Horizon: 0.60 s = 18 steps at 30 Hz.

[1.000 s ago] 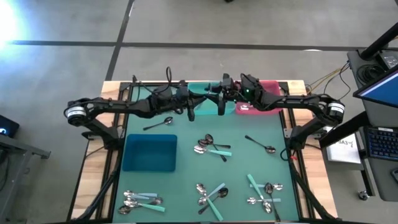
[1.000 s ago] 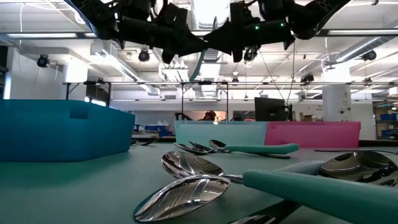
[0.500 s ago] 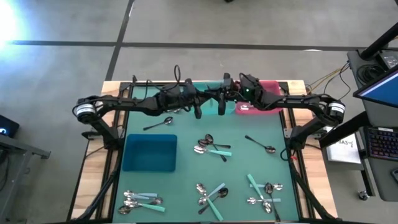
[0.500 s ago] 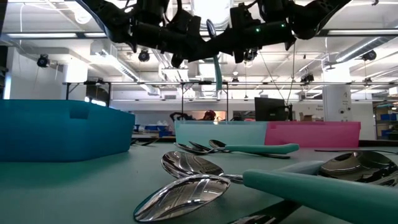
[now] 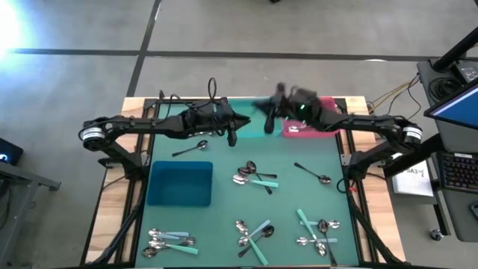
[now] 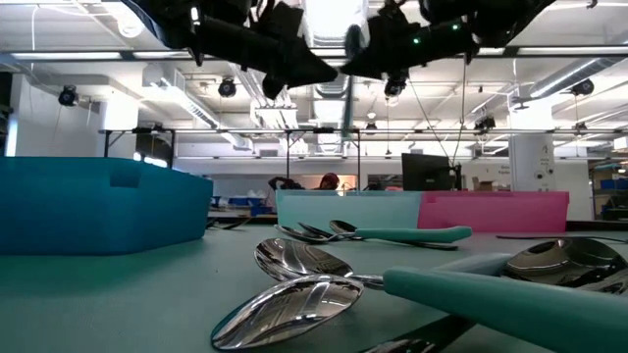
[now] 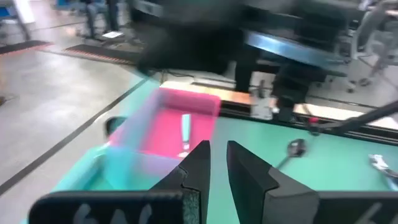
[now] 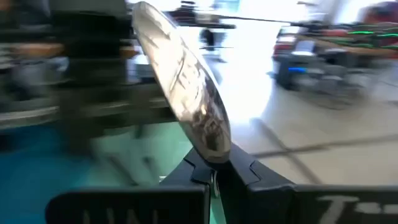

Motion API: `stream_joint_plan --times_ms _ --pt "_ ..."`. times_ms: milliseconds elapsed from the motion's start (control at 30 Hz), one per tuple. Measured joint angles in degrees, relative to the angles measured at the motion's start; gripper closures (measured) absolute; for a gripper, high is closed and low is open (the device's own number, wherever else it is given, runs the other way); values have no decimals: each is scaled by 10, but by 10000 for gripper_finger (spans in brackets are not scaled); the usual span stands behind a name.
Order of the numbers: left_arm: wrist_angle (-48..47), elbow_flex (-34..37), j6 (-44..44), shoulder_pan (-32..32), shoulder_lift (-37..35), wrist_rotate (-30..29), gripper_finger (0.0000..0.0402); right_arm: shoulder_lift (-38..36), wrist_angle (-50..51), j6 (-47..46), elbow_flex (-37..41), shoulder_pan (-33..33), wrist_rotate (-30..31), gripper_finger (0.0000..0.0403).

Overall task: Sort silverware by color (type)
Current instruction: Put the top left green spoon into the red bin

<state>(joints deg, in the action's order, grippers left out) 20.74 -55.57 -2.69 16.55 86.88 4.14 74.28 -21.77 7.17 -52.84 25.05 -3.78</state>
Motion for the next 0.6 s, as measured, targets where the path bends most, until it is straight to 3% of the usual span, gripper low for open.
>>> stream_joint_plan --times_ms 67,233,600 --pt "-20 0 0 -1 -10 5 365 -12 19 16 0 1 45 398" --pt "-74 0 0 -2 -28 -1 364 -43 70 30 0 -1 63 397" --pt "-183 -1 17 6 -99 -3 363 -85 205 30 1 4 211 396"
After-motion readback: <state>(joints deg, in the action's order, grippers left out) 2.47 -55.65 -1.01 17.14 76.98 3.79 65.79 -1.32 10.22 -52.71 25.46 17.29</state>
